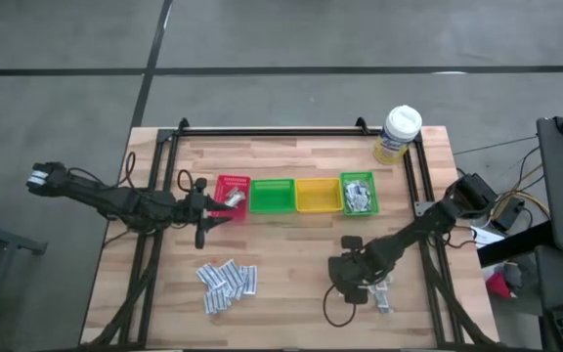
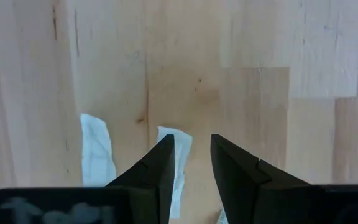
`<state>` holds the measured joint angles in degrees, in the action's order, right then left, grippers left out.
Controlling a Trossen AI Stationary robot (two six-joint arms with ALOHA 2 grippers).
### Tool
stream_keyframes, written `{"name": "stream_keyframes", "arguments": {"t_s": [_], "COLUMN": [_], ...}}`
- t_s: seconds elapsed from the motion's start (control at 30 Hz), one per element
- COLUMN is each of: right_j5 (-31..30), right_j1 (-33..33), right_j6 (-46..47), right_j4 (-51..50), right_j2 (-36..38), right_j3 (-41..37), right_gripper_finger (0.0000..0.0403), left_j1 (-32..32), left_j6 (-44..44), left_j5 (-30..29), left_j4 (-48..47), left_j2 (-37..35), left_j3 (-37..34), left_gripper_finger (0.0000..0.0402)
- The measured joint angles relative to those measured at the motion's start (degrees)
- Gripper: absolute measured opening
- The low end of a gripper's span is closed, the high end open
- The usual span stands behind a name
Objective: Pick & Place First Aid Supplies
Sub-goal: Put the green bandage into the red bin
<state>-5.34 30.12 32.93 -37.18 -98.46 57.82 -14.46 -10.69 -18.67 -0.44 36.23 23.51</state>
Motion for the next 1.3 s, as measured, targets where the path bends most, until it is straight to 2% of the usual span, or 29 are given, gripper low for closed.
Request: {"name": "stream_keyframes", "arguments": {"t_s": [0.4, 0.67, 0.97, 1.3], "right_j5": [0.2, 0.1, 0.2, -0.7], "right_j1": [0.0, 0.0, 0.0, -0.1], "right_j6": [-0.6, -0.5, -0.4, 0.1], "right_j4": [0.9, 0.7, 0.5, 0.4], "right_j2": [-5.9, -4.5, -4.1, -3.6], "right_j3": [0.3, 0.1, 0.0, 0.3], "right_gripper_finger": [0.0095, 0.0064, 0.0012, 0.0008], "left_j1": [0.0, 0.0, 0.0, 0.0], "left_j6": [-0.5, -0.7, -1.2, -1.3], "left_j5": [0.0, 0.0, 0.0, 0.0], "left_j4": [0.0, 0.0, 0.0, 0.0], "left_j2": [0.3, 0.4, 0.4, 0.4], "left_j3": [0.0, -0.1, -0.3, -0.3], "left_gripper_finger": [0.0122, 0.0122, 0.0122, 0.0122]}}
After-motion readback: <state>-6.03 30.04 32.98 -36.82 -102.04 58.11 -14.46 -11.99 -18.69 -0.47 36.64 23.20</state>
